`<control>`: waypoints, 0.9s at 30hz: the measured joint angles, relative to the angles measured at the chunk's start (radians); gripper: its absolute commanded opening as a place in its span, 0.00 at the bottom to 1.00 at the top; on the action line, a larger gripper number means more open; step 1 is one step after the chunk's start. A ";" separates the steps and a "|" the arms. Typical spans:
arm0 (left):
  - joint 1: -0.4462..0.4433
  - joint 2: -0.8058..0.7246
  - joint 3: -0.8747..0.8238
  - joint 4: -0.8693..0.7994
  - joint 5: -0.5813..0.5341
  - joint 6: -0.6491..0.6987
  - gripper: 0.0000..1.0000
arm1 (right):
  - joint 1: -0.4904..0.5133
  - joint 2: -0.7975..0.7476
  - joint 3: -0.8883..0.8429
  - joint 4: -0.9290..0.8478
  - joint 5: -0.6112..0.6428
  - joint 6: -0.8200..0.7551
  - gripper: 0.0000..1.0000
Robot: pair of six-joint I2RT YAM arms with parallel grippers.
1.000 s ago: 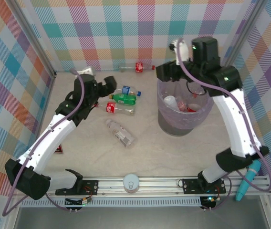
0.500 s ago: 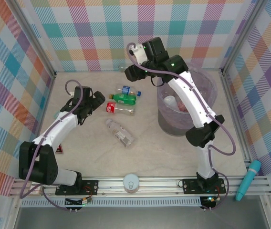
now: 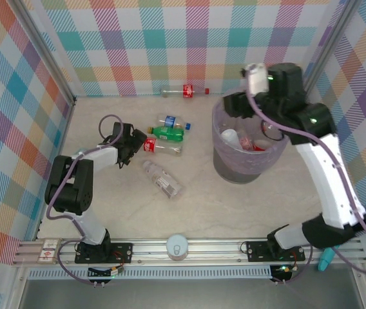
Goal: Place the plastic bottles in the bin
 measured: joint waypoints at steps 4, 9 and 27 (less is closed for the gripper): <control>-0.006 0.051 0.023 0.068 0.002 -0.031 0.79 | -0.146 -0.111 -0.119 -0.003 -0.029 0.039 0.67; -0.013 0.084 0.024 0.079 -0.004 -0.053 0.62 | -0.208 -0.187 -0.224 -0.008 -0.074 0.059 0.67; -0.020 -0.151 0.109 0.048 -0.007 -0.049 0.42 | -0.559 -0.203 -0.416 0.002 -0.152 0.105 0.66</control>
